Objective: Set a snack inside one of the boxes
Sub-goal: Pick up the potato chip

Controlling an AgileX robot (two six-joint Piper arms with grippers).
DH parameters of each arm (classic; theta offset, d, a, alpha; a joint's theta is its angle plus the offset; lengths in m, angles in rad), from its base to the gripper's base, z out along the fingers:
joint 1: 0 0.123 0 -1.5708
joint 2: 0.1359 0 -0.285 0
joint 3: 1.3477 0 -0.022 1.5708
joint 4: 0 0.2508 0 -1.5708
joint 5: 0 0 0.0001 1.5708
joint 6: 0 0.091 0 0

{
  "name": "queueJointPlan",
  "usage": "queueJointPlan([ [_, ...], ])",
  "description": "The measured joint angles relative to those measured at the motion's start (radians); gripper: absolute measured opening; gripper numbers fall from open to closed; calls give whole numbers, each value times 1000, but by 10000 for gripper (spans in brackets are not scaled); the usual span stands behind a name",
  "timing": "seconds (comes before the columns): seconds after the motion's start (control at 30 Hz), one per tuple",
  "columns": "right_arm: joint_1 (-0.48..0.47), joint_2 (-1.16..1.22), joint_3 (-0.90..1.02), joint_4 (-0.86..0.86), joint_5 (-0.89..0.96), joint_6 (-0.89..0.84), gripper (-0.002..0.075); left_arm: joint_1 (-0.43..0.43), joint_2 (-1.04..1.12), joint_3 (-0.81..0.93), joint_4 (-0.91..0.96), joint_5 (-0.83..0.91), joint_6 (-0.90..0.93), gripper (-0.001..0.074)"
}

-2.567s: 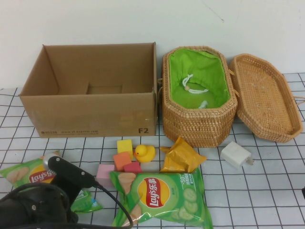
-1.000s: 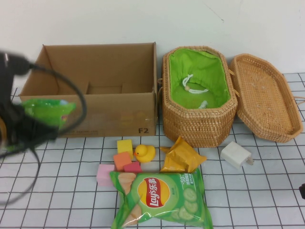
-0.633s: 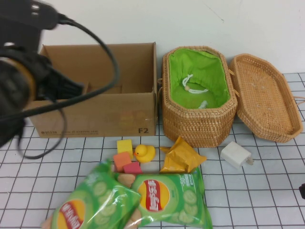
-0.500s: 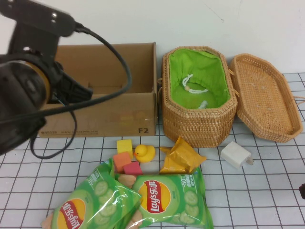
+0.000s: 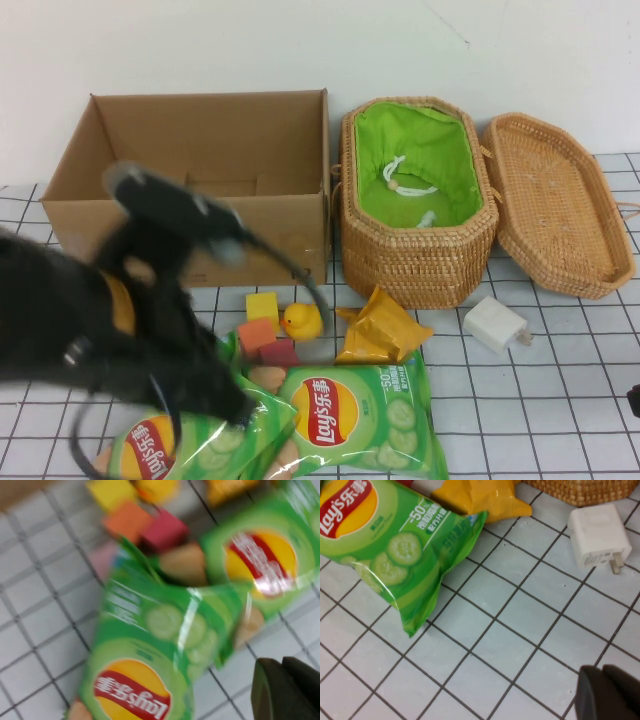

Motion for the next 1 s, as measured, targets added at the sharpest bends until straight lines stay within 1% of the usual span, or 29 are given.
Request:
queueJointPlan([
  [0.1, 0, 0, 0, 5, 0, 0, -1, -2, 28, 49, -57, 0, 126, 8],
  [0.13, 0, 0, 0, 9, 0, 0, -1, -2, 40, 55, -57, -2, 156, 22],
  [0.17, 0, 0, 0, 11, 0, 0, -1, -2, 56, 57, -57, -4, 192, 52],
  [0.2, 0, 0, 0, 13, 0, 0, -1, -2, 72, 60, -57, -13, 229, 98],
  [0.23, 0, 0, 0, 15, 2, 0, -1, -2, 87, 60, -57, -24, 270, 162],
  [0.3, 0, 0, 0, 15, 2, 0, -1, -2, 116, 60, -57, -51, 345, 326],
  [0.33, 0, 0, 0, 17, 2, 0, -1, -2, 127, 60, -57, -64, 371, 395],
  [0.37, 0, 0, 0, 17, 2, 0, -1, -2, 155, 60, -57, -101, 427, 535],
  [0.43, 0, 0, 0, 17, 2, -4, -1, -2, 184, 60, -48, -129, 471, 596],
  [0.47, 0, 0, 0, 17, 2, -9, -1, -2, 202, 60, -39, -140, 495, 610],
  [0.57, 0, 0, 0, 19, 2, -14, -1, -2, 262, 60, -20, -168, 549, 613],
  [0.67, 0, 0, 0, 21, 2, -17, -1, -2, 328, 60, -2, -184, 565, 603],
  [0.73, 0, 0, 0, 21, 2, -19, -1, -2, 359, 60, 15, -184, 567, 584],
  [0.77, 0, 0, 0, 23, 2, -19, -1, -2, 374, 60, 24, -180, 568, 563],
  [0.8, 0, 0, 0, 23, 2, -19, -1, -2, 382, 60, 32, -178, 568, 529],
  [0.87, 0, 0, 0, 25, 3, -19, -1, -2, 392, 60, 44, -171, 568, 423],
  [0.93, 0, 0, 0, 27, 3, -19, -1, -2, 392, 60, 49, -164, 568, 291],
  [1.0, 0, 0, 0, 30, 3, -19, -1, -2, 392, 56, 55, -151, 567, 137],
])
